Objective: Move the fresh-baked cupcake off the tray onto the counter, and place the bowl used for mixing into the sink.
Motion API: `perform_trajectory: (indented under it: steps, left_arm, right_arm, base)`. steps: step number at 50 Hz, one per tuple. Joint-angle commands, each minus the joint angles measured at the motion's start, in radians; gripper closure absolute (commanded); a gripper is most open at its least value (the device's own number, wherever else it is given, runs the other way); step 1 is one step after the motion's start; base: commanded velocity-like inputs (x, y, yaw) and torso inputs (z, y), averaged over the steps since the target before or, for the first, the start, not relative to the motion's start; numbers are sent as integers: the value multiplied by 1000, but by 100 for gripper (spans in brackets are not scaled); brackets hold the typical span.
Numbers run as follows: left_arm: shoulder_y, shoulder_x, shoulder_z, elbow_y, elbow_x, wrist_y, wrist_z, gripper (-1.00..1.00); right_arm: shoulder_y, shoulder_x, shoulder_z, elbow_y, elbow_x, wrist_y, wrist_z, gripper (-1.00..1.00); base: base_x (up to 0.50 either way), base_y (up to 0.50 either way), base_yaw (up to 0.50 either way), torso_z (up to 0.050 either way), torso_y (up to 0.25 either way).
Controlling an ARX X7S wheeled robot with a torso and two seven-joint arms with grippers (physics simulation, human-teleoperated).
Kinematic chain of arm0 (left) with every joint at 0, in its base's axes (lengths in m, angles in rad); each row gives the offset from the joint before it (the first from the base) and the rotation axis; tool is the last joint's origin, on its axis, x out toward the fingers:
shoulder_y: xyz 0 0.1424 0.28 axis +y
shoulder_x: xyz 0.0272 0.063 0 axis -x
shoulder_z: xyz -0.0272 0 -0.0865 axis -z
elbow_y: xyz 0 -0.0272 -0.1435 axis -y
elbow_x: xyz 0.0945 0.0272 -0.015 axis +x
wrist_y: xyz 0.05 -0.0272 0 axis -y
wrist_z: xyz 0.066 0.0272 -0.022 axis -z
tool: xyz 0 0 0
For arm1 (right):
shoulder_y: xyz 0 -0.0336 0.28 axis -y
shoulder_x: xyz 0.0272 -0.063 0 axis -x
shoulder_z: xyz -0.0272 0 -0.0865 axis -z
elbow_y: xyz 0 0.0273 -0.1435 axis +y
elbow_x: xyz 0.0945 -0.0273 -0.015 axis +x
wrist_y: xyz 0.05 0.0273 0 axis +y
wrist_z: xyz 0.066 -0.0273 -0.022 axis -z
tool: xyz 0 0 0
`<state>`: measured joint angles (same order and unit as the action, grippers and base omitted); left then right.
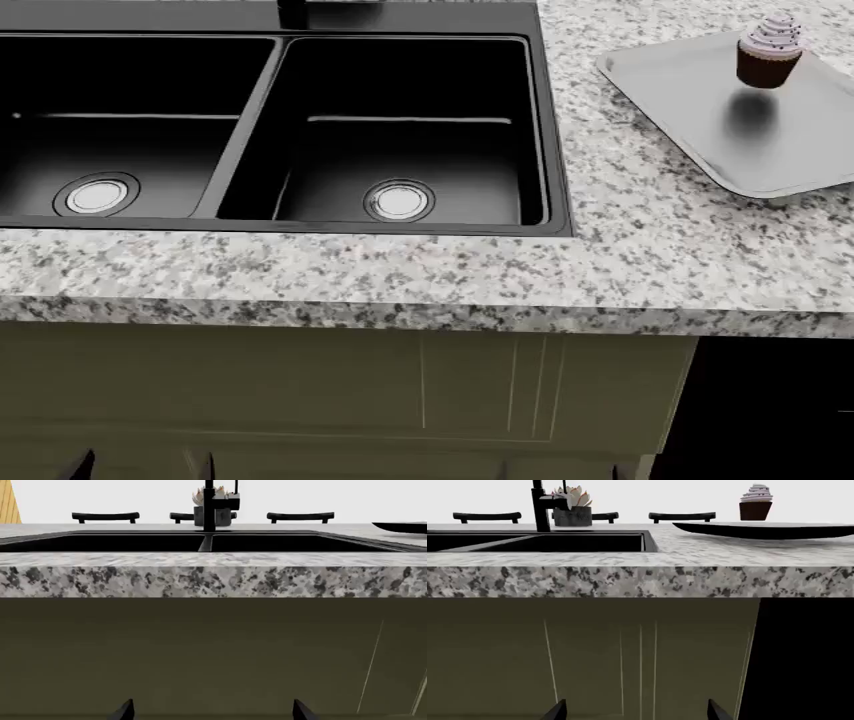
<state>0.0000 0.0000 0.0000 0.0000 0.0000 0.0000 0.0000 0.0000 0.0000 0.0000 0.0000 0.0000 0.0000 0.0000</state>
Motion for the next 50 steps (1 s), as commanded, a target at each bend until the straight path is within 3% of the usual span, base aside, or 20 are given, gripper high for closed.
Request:
perform_trajectory:
  steps: [1, 23, 50]
  left_arm:
    - [0, -10, 11, 0, -10, 0, -11, -100]
    - [1, -63, 69, -11, -56, 25, -68, -100]
    - [-9, -90, 109, -29, -84, 48, -103, -100]
  right_arm:
    - [0, 9, -13, 0, 9, 0, 13, -100]
    - [-3, 62, -75, -19, 56, 6, 73, -100]
    - [-11, 95, -110, -21, 95, -17, 103, -100]
  base:
    - [0, 0, 0, 0, 0]
    - [0, 0, 0, 0, 0]
    - [0, 0, 0, 50, 0]
